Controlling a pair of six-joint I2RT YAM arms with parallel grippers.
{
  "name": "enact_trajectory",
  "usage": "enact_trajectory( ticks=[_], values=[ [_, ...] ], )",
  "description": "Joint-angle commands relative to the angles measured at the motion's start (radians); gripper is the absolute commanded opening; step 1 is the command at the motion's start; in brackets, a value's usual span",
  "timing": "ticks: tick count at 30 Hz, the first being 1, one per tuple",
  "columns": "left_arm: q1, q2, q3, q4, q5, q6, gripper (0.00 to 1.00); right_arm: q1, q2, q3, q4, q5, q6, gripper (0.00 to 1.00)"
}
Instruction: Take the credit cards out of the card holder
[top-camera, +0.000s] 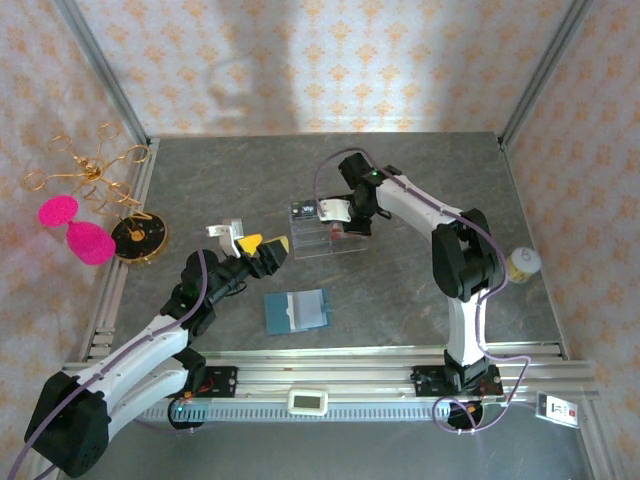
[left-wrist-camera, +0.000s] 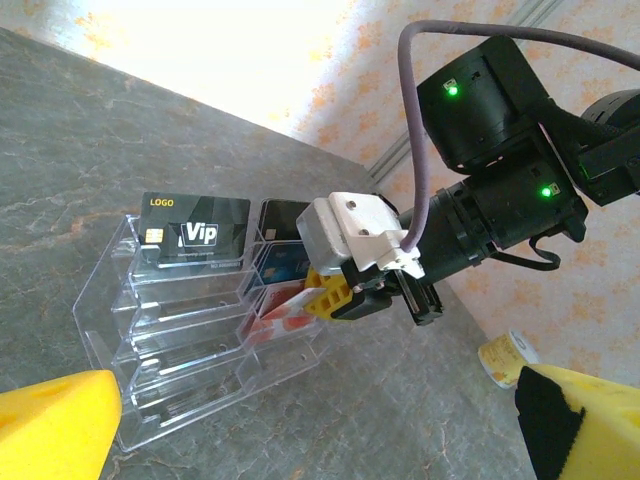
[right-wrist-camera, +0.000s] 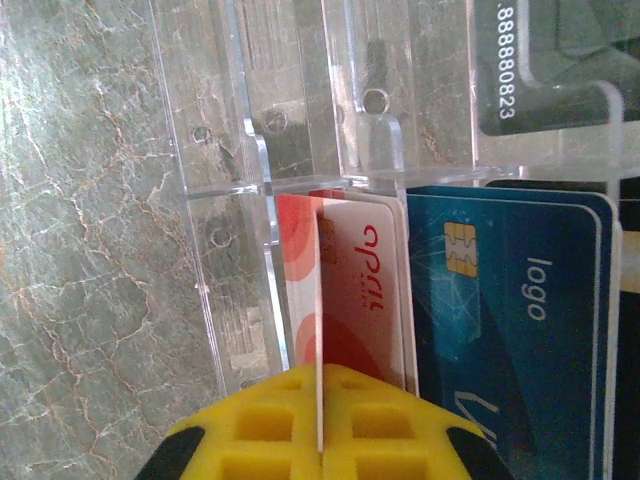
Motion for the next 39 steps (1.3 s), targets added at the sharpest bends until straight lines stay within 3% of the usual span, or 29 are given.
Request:
enact_trajectory(
  ticks=[1,3,10,15,19,23,26,27,29,32,34,36,37,39],
  values=[
    [0.011,-0.007,-0.010,0.042,0.025,-0.005,0.99,0.010,-0.021,-0.007,0.022,0.019,0.022,0.12],
    [0.011,-0.008,-0.011,0.043,0.023,-0.004,0.99,0.013,-0.024,0.005,0.020,0.012,0.032,0.25],
    [0.011,-0.005,-0.015,0.081,0.036,-0.045,0.99,0.028,-0.061,0.076,0.018,-0.035,0.103,0.35],
    [0.011,-0.027,-0.023,0.143,0.017,-0.077,0.99,0.029,-0.159,0.086,0.041,-0.165,0.261,0.55],
    [0.010,-0.039,-0.022,0.208,-0.031,-0.095,0.99,0.029,-0.360,-0.163,0.370,-0.240,0.529,0.57],
    [0.011,-0.039,0.011,0.149,-0.135,-0.086,0.99,0.031,-0.571,-0.424,0.694,-0.303,0.824,0.59],
    [0.011,-0.036,0.025,0.077,-0.251,-0.064,0.99,0.034,-0.710,-0.620,0.939,-0.207,1.089,0.67],
    [0.011,-0.028,0.026,0.049,-0.309,-0.053,0.99,0.033,-0.750,-0.686,1.011,-0.148,1.168,0.75],
    [0.011,-0.004,0.033,0.041,-0.380,-0.032,0.99,0.034,-0.812,-0.791,1.090,0.003,1.322,0.77],
    [0.011,0.042,0.057,0.076,-0.418,0.030,0.99,0.035,-0.886,-0.900,1.104,0.172,1.460,0.77],
    [0.015,0.088,0.095,0.050,-0.541,0.085,0.99,0.036,-0.937,-0.968,1.109,0.267,1.521,0.78],
    [0.032,0.143,0.128,0.032,-0.672,0.158,0.99,0.035,-0.978,-1.014,1.118,0.324,1.560,0.85],
    [0.057,0.172,0.155,0.005,-0.728,0.189,0.99,0.035,-0.996,-1.027,1.111,0.361,1.594,1.00],
    [0.121,0.218,0.193,-0.028,-0.780,0.246,0.99,0.034,-1.029,-1.045,1.105,0.409,1.638,1.00]
  ],
)
